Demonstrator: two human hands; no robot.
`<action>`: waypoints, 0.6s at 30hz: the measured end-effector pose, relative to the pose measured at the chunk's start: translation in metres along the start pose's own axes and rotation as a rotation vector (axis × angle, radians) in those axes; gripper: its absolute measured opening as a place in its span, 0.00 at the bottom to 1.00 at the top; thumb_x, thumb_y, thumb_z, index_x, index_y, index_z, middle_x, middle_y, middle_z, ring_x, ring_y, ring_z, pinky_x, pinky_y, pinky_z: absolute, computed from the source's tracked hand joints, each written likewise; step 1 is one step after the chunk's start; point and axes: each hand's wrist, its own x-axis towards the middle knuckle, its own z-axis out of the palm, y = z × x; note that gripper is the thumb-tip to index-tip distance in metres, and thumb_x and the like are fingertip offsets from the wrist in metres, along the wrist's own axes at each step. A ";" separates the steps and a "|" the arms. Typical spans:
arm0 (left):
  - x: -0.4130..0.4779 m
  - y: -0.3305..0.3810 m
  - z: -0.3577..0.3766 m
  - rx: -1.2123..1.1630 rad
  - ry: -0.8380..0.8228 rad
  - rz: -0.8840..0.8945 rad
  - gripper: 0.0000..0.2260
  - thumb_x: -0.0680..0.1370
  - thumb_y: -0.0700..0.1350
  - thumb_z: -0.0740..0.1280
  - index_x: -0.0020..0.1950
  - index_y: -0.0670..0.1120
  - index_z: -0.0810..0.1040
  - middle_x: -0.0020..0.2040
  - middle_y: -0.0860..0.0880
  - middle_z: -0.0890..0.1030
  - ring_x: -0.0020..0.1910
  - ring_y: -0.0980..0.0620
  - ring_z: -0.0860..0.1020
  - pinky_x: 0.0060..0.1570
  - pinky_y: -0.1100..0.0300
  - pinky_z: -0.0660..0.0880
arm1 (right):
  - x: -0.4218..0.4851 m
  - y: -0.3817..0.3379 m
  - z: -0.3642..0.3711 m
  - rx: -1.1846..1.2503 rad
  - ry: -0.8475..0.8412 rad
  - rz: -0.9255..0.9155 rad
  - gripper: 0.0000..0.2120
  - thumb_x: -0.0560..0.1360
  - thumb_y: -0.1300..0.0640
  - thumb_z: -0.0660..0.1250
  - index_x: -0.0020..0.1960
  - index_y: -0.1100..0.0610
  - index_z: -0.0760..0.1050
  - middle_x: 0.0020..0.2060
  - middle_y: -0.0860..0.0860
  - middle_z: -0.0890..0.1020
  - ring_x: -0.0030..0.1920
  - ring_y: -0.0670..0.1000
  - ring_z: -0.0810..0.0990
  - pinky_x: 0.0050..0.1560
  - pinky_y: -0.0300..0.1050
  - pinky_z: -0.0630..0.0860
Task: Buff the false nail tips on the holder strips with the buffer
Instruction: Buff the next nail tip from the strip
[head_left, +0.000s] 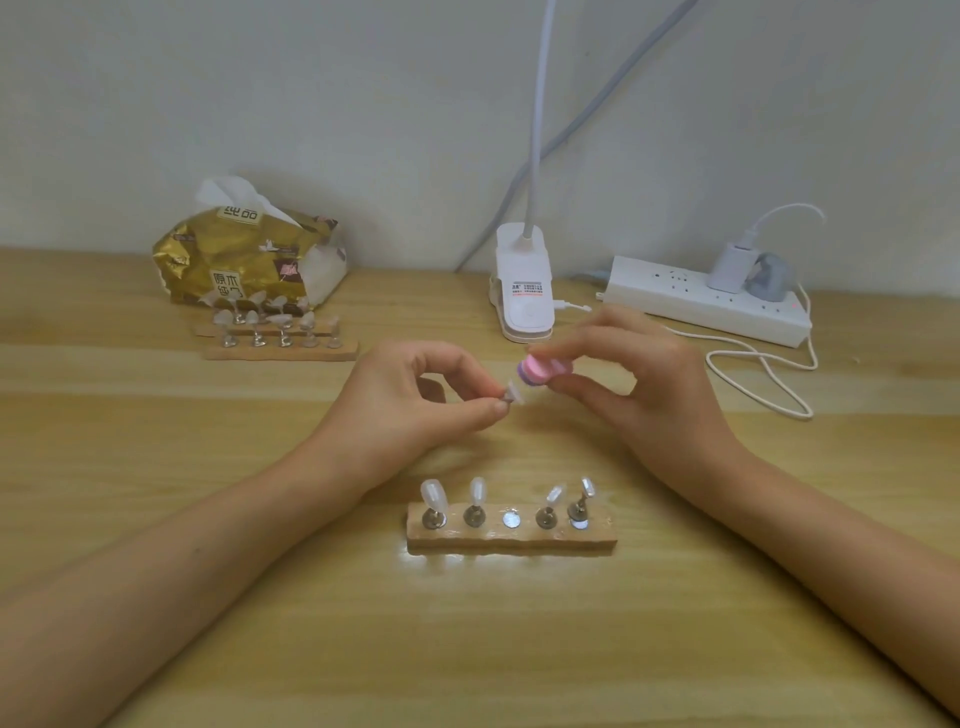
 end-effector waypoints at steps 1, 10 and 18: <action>0.000 0.000 0.000 0.002 0.000 0.002 0.06 0.70 0.41 0.77 0.36 0.50 0.83 0.29 0.59 0.80 0.22 0.61 0.65 0.26 0.74 0.62 | 0.001 0.000 -0.002 0.029 0.028 0.020 0.08 0.74 0.65 0.75 0.52 0.58 0.84 0.44 0.54 0.82 0.46 0.48 0.80 0.49 0.41 0.75; -0.001 0.002 -0.001 -0.017 -0.037 0.008 0.05 0.71 0.42 0.77 0.37 0.50 0.82 0.24 0.61 0.75 0.21 0.61 0.64 0.23 0.73 0.61 | -0.001 -0.009 -0.002 0.090 0.010 -0.013 0.06 0.74 0.64 0.75 0.51 0.59 0.83 0.44 0.52 0.83 0.47 0.47 0.80 0.50 0.45 0.76; 0.000 0.001 -0.003 -0.035 -0.064 -0.010 0.05 0.68 0.42 0.77 0.37 0.49 0.84 0.30 0.57 0.81 0.22 0.59 0.69 0.27 0.69 0.68 | -0.002 -0.012 -0.003 0.077 0.008 -0.065 0.06 0.74 0.65 0.75 0.50 0.59 0.83 0.43 0.54 0.82 0.47 0.46 0.79 0.50 0.43 0.75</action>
